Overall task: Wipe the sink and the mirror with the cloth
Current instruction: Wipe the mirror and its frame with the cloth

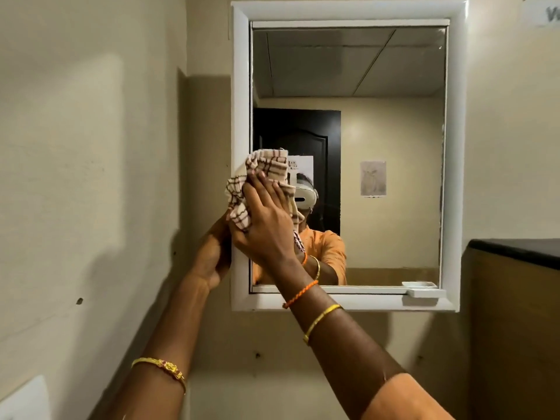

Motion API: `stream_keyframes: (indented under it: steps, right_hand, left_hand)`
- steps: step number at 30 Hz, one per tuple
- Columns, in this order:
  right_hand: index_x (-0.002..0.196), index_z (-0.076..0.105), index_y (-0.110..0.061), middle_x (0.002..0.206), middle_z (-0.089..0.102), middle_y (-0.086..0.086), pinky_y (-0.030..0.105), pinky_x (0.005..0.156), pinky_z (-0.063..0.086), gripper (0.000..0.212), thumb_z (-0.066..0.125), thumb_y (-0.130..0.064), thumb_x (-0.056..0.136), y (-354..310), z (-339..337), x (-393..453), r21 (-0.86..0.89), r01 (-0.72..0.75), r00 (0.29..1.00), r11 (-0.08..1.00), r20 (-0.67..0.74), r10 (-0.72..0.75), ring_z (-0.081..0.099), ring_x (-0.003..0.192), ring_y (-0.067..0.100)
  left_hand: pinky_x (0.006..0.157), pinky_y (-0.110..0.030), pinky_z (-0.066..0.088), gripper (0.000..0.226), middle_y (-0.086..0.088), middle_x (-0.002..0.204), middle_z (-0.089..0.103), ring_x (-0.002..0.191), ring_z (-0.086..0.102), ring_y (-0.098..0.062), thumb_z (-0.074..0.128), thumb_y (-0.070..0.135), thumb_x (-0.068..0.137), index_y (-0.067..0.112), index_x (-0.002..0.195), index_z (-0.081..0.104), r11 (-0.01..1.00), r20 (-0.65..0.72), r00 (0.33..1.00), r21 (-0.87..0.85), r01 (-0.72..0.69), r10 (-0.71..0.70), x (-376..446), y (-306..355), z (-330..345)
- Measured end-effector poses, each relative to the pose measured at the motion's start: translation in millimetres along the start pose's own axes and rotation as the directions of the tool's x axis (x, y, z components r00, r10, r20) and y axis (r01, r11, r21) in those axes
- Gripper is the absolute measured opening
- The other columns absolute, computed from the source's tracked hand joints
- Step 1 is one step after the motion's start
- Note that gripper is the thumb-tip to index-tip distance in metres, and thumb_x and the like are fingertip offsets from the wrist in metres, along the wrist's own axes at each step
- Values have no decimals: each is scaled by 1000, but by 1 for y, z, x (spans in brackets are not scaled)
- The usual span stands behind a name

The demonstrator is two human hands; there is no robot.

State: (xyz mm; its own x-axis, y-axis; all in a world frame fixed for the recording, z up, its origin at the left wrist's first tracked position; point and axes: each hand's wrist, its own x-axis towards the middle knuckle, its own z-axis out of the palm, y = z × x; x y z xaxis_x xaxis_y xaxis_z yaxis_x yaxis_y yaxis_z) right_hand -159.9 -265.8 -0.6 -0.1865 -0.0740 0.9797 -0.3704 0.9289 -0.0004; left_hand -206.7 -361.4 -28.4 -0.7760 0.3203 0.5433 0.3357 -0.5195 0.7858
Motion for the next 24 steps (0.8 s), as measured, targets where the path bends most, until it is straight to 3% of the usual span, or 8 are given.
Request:
stream_keyframes:
  steps: [5, 7, 9, 12, 16, 19, 22, 24]
  right_hand:
    - [130, 53, -12, 145, 46, 11, 42, 118, 21, 61, 68, -33, 75, 28, -22, -7, -105, 33, 999, 994, -40, -37, 34, 140, 26]
    - [127, 56, -12, 142, 49, 11, 44, 115, 27, 56, 66, -34, 76, 53, -47, -9, -121, -26, 993, 992, -118, 12, 38, 138, 26]
    - [123, 59, -10, 140, 52, 12, 44, 112, 30, 52, 67, -33, 77, 84, -76, -10, -117, -99, 973, 988, -218, 72, 41, 134, 26]
    - [121, 60, -7, 137, 53, 15, 54, 108, 34, 51, 69, -25, 74, 115, -107, -12, -118, -188, 943, 975, -300, 146, 44, 132, 30]
    - [122, 59, -12, 140, 51, 11, 52, 113, 26, 49, 65, -26, 75, 97, -91, -7, -31, -272, 919, 962, -305, 250, 35, 138, 26]
    - [124, 59, -14, 142, 49, 9, 51, 114, 25, 52, 60, -33, 75, 55, -50, -7, -55, -103, 982, 993, -164, 93, 34, 139, 25]
    - [124, 59, -14, 142, 49, 11, 43, 116, 22, 54, 60, -36, 74, 16, -11, -7, -66, 85, 996, 994, -29, -87, 35, 139, 27]
    - [124, 59, -13, 142, 49, 12, 37, 116, 17, 57, 67, -36, 72, 8, -3, -5, -51, 89, 996, 995, -23, -90, 35, 139, 26]
  left_hand:
    - [90, -27, 54, 32, 0, 109, 70, 106, 63, -14, 42, 26, 97, 16, 121, 59, 999, -72, 996, 32, -43, 45, 0, -4, -2]
    - [105, -37, 43, 37, -5, 123, 63, 119, 56, -19, 43, 29, 96, 13, 128, 54, 997, -111, 992, 62, -46, 53, 1, -6, -3]
    - [109, -43, 38, 44, -7, 130, 59, 123, 53, -22, 46, 38, 91, 17, 129, 54, 993, -122, 990, 103, -59, 71, 0, -8, -1]
    - [108, -43, 40, 42, -7, 130, 60, 122, 54, -22, 43, 40, 92, 21, 127, 55, 987, -162, 980, 129, -94, 115, -3, -11, 6]
    - [110, -32, 36, 47, 3, 132, 56, 124, 50, -12, 39, 47, 94, 20, 131, 52, 962, -272, 936, 214, -169, 225, -5, -20, 16]
    - [101, -17, 30, 44, 18, 127, 48, 118, 40, 5, 31, 37, 99, 17, 135, 47, 937, -350, 886, 275, -215, 306, -9, -25, 29]
    - [80, -9, 46, 38, 28, 88, 70, 88, 62, 13, 30, 8, 101, 22, 108, 65, 934, -349, 867, 106, -341, 356, -4, -28, 34]
    - [72, -8, 50, 32, 26, 80, 72, 81, 66, 9, 30, 0, 99, 8, 115, 57, 930, -327, 871, 92, -356, 366, 0, -31, 31]
